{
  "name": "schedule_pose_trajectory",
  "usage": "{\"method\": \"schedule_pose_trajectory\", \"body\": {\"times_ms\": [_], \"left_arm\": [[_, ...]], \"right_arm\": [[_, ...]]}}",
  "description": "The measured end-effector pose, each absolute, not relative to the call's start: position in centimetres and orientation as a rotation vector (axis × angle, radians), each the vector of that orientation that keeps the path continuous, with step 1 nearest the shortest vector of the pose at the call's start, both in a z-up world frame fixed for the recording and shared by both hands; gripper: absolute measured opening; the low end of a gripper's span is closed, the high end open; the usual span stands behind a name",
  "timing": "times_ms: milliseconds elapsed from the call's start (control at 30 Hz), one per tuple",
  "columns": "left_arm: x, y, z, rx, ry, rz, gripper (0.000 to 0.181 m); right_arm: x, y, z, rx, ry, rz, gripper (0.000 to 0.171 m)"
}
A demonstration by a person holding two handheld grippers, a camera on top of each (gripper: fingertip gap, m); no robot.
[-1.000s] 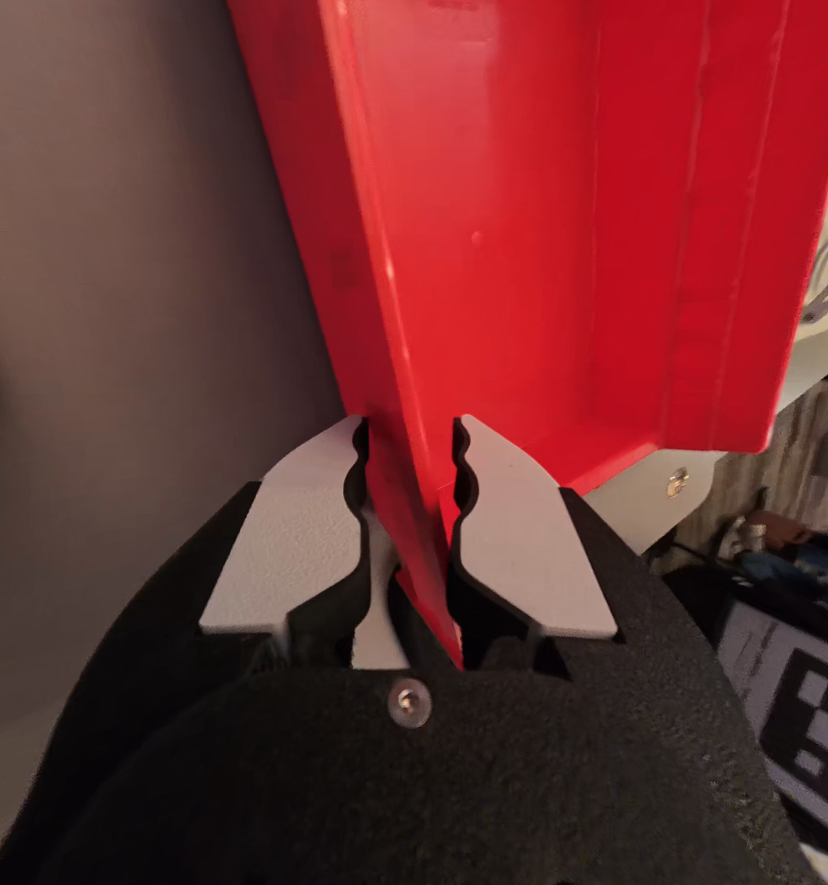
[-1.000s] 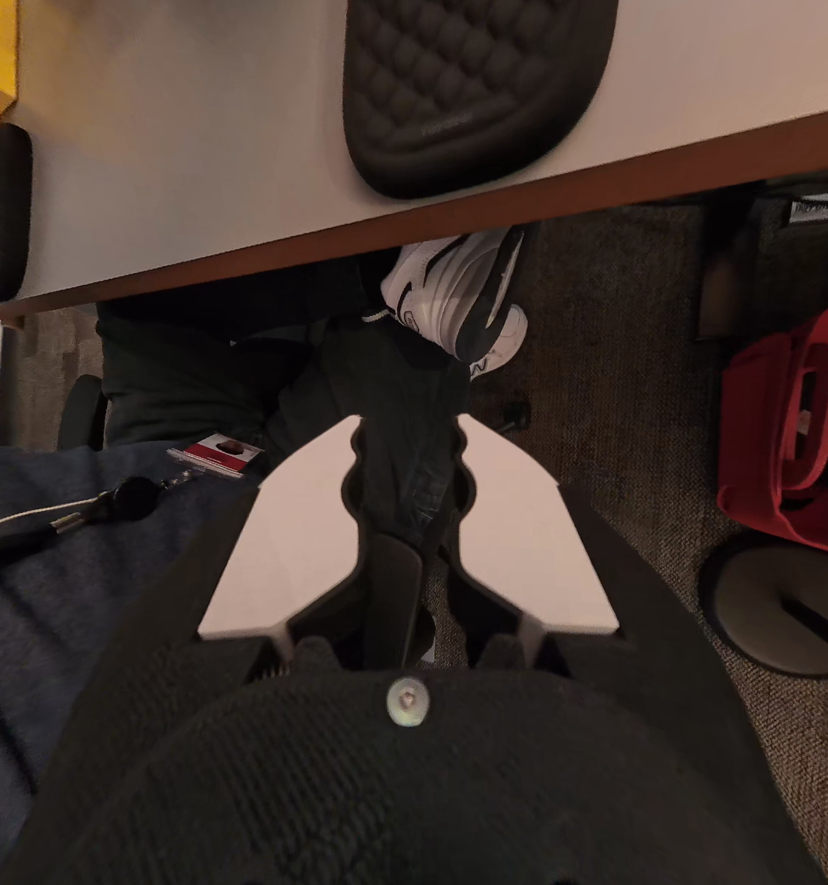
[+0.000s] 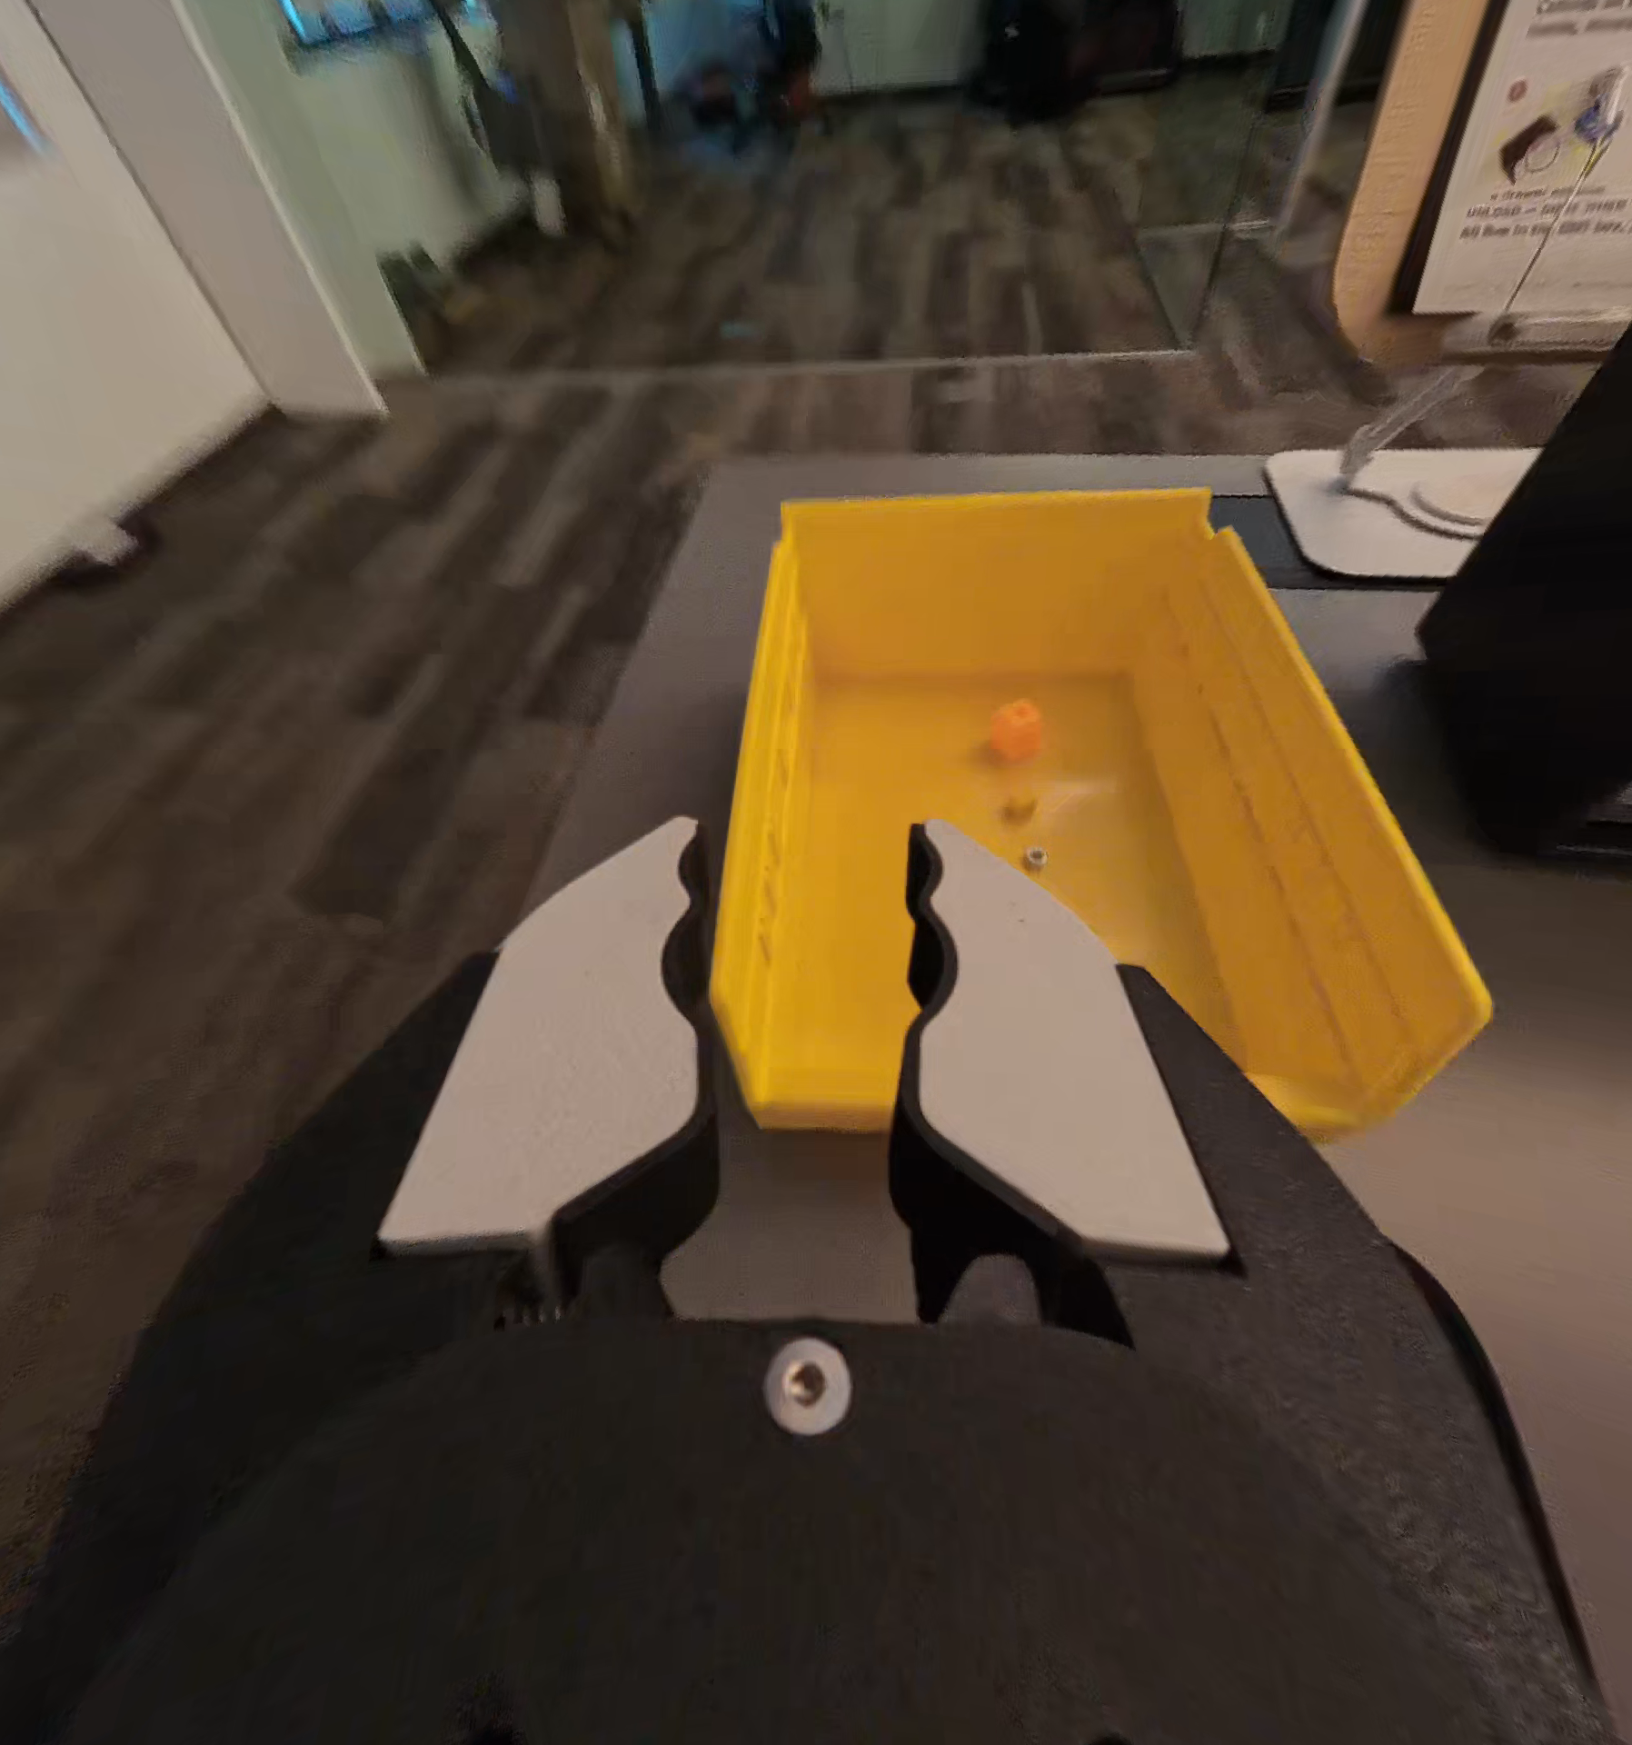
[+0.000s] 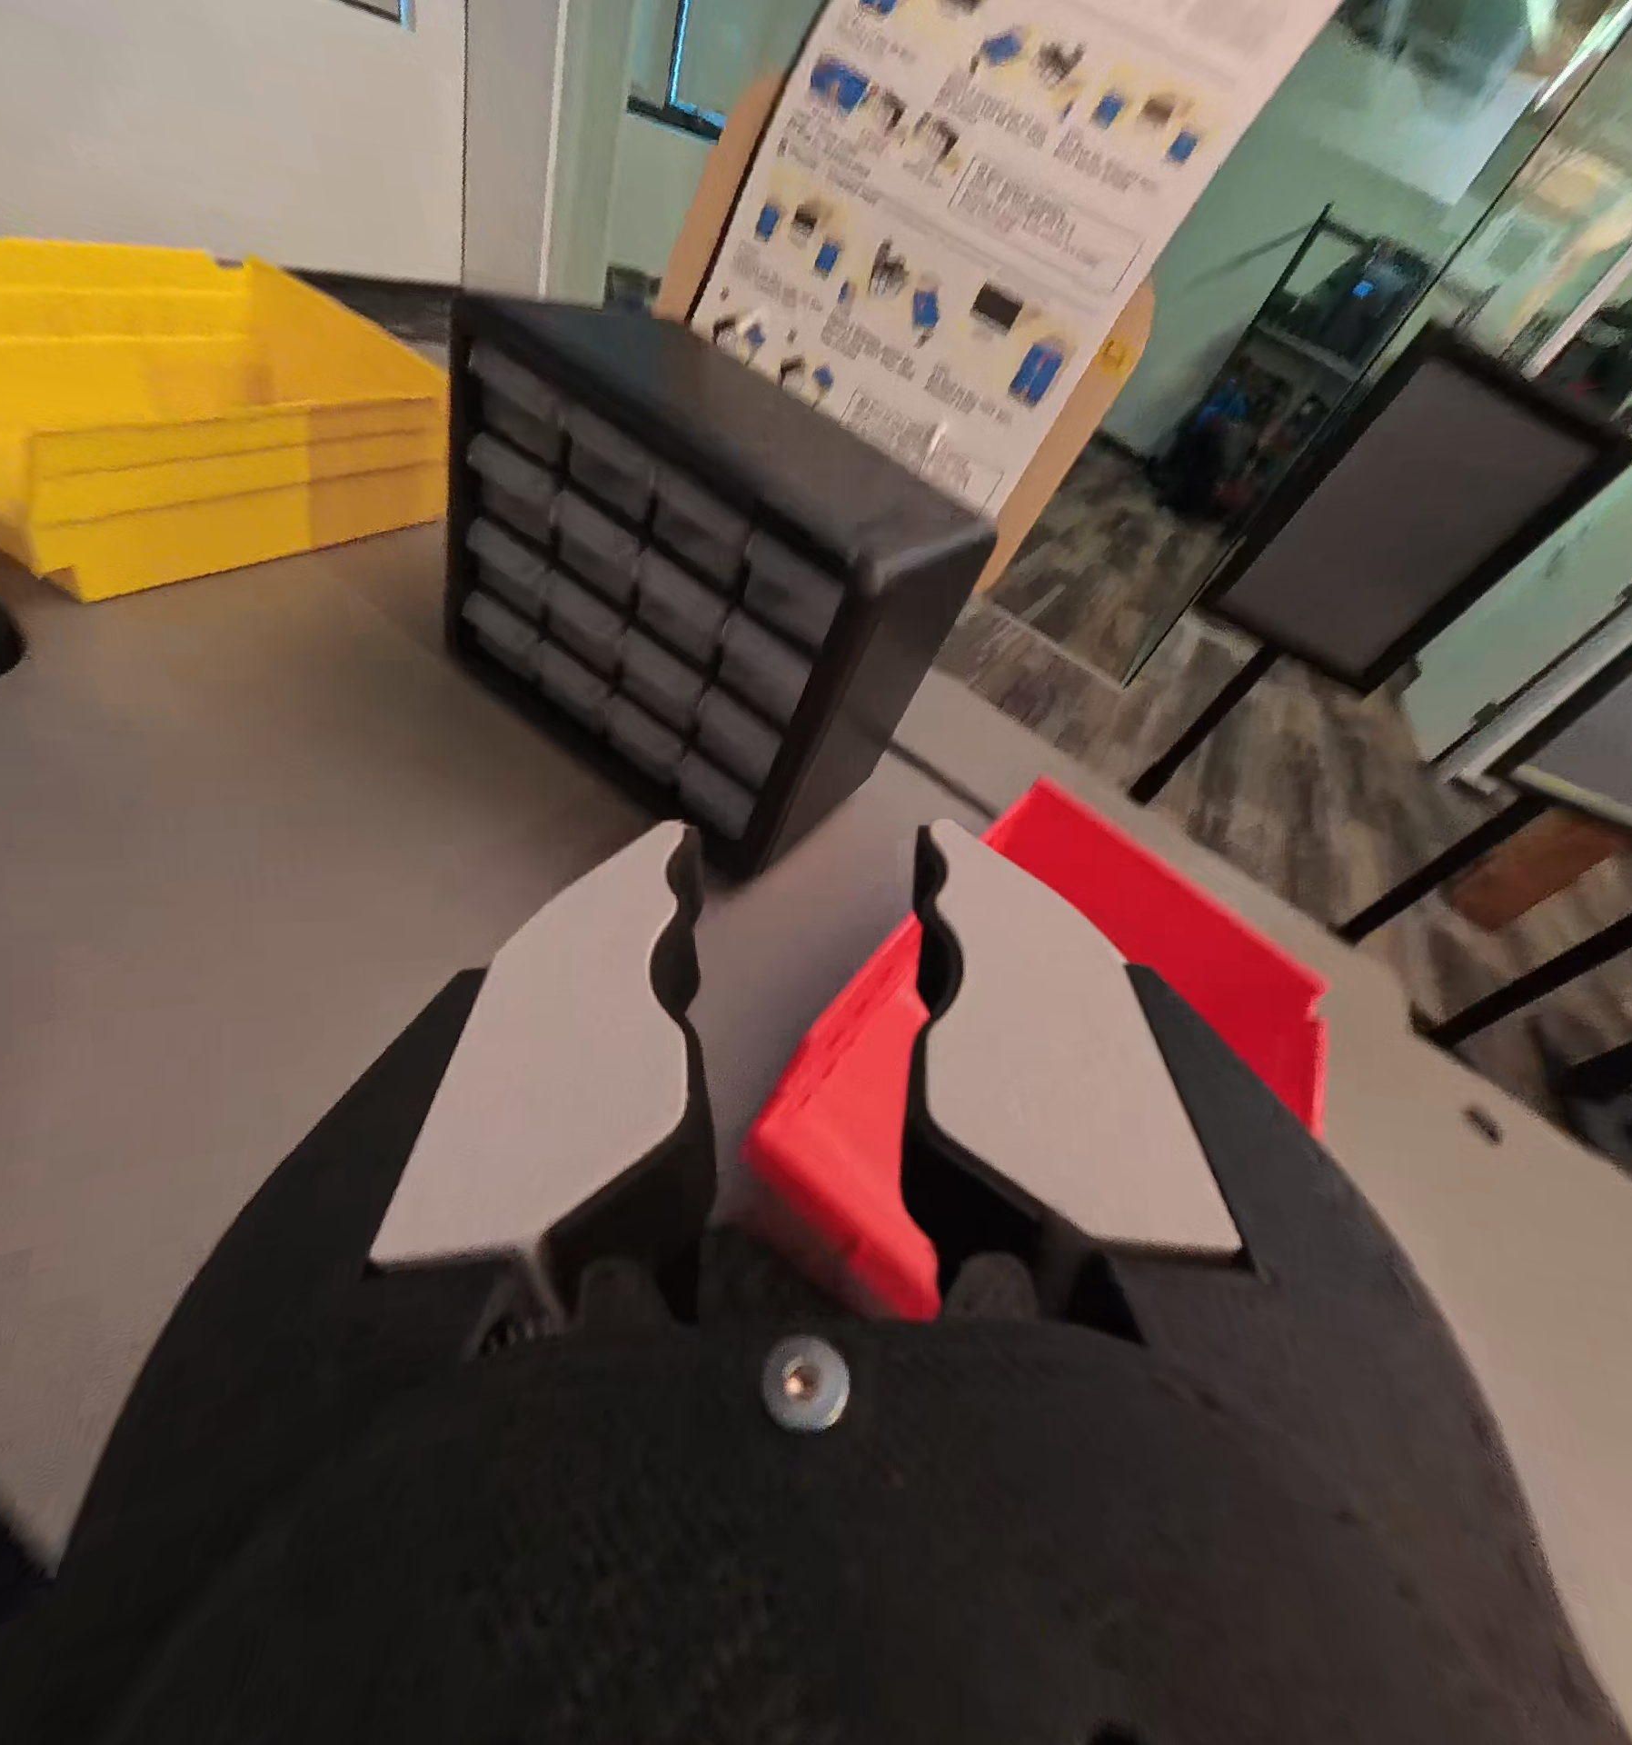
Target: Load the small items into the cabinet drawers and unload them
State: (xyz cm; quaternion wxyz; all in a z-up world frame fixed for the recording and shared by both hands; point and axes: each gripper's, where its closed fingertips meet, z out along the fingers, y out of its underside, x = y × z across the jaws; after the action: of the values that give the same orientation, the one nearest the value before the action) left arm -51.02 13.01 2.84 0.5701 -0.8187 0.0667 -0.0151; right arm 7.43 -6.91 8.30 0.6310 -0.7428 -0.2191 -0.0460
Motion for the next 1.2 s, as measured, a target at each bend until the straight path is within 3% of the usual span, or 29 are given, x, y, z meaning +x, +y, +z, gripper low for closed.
{"method": "schedule_pose_trajectory", "body": {"times_ms": [167,300,367,500,800,967,1200], "left_arm": [[-53.1,14.4,-1.5,-1.987,0.053,-0.386,0.045],[-52.3,16.0,-4.5,-2.074,0.115,-0.301,0.048],[-52.0,16.9,-5.5,-2.110,0.153,-0.231,0.041],[-53.3,18.3,-6.4,-2.137,0.115,0.008,0.009],[-51.4,20.5,-6.5,-2.173,0.161,-0.037,0.007],[-50.2,20.3,-1.7,-1.982,0.164,0.133,0.021],[-37.6,18.9,9.1,-1.631,0.611,0.169,0.028]], "right_arm": [[4.6,-3.9,16.2,-1.452,-0.537,-0.056,0.045],[3.2,-3.1,21.2,-1.277,-0.537,-0.026,0.046],[2.8,-2.9,22.6,-1.224,-0.523,0.006,0.048],[3.4,-1.2,23.4,-1.207,-0.468,0.058,0.059],[6.0,4.7,20.5,-1.253,-0.462,0.200,0.052],[6.9,6.6,18.8,-1.260,-0.503,0.041,0.041],[3.4,8.3,17.0,-1.211,-0.580,0.068,0.022]]}}
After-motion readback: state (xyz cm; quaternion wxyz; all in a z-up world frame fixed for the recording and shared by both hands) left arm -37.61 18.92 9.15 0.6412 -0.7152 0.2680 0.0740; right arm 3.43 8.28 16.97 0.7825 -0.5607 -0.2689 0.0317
